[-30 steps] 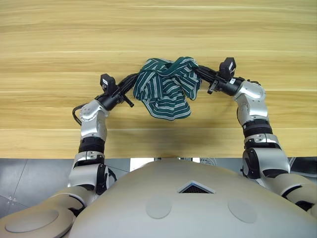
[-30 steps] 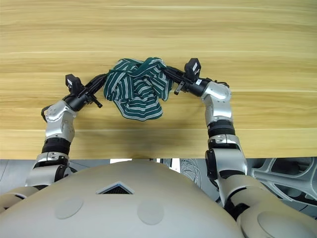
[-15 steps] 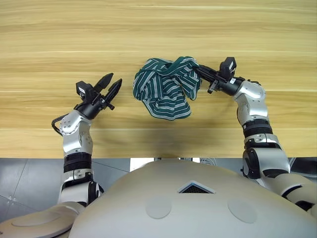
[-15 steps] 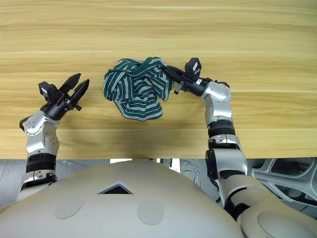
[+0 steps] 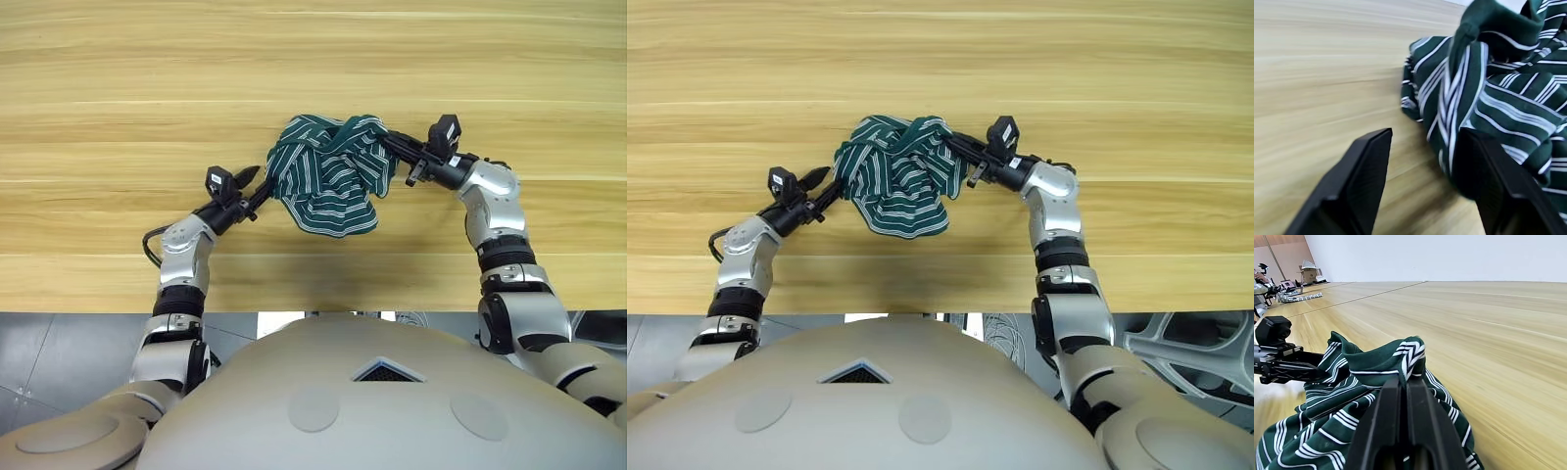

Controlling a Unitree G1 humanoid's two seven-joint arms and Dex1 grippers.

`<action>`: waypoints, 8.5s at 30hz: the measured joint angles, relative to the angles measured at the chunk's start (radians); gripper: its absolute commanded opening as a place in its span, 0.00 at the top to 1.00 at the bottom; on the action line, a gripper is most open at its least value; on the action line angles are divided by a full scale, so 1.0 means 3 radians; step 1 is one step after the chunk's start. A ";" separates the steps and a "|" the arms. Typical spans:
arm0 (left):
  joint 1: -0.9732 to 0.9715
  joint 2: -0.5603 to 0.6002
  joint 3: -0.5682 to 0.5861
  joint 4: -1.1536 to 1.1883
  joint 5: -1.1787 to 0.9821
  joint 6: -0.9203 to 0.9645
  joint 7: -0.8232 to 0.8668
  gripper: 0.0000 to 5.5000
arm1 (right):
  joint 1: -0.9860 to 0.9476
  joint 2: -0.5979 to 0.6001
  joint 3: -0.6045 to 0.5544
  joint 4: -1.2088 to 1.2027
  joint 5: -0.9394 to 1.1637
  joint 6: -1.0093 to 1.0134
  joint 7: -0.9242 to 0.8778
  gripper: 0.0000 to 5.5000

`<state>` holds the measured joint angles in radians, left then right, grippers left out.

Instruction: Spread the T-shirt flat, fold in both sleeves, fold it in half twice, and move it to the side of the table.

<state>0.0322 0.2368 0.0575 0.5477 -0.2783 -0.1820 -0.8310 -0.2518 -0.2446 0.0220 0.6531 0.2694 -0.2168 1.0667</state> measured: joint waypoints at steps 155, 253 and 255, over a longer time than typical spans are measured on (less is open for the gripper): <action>-0.2759 -0.0298 -0.0807 0.2690 0.1618 0.0103 0.0848 0.31 | -0.0102 -0.0762 0.1134 0.0730 -0.0774 -0.0889 0.1809 0.62; 0.0605 0.0443 0.0361 -0.0909 -0.0870 0.1826 -0.0891 0.99 | -0.0455 -0.0400 0.0974 0.1258 -0.1054 -0.0902 0.0331 0.62; 0.0677 0.0410 0.0365 -0.0916 -0.0871 0.1833 -0.0828 0.99 | -0.0453 -0.0400 0.0967 0.1259 -0.1054 -0.0899 0.0296 0.62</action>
<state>0.2353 0.3597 0.1670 0.2730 -0.5396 0.3680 -1.0795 -0.3878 -0.3647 0.3120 1.0308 -0.0468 -0.4866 1.1556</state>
